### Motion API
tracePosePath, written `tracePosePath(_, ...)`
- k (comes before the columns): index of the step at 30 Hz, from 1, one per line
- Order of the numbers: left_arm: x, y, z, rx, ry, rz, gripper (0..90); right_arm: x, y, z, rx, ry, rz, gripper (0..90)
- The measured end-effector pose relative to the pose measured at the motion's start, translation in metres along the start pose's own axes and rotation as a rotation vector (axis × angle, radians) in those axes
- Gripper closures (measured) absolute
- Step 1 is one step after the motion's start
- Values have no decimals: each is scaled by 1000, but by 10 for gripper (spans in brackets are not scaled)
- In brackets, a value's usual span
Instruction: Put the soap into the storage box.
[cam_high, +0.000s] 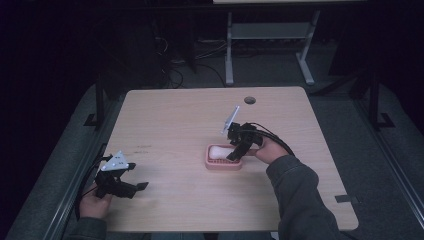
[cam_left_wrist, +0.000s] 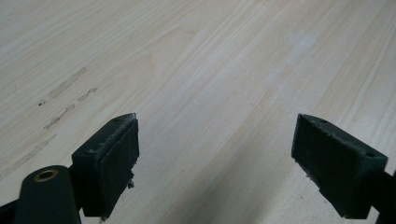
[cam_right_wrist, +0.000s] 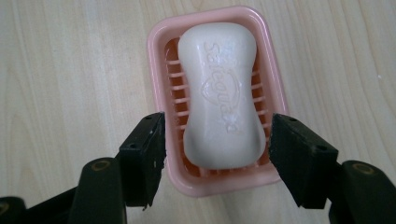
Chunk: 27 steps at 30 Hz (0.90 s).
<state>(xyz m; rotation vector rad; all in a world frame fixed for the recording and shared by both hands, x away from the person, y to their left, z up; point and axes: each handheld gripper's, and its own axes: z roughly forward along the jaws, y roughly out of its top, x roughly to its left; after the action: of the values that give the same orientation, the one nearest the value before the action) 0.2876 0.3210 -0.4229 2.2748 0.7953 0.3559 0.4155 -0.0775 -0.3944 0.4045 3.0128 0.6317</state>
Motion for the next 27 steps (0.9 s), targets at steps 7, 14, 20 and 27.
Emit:
tracePosePath(7, 0, 0, 0, 1, 2, 0, 149, 0, -7, -10, -17, -6, 15, 357)
tracePosePath(14, 0, 0, 0, 2, 1, -1, 149, 1, -12, -15, -16, -13, 22, 352)
tracePosePath(20, 0, 0, 1, 3, 1, -1, 149, 3, -16, -19, -10, -19, 20, 347)
tracePosePath(27, 0, 0, 0, 3, 1, -1, 149, 5, -24, -19, -18, -16, 26, 347)
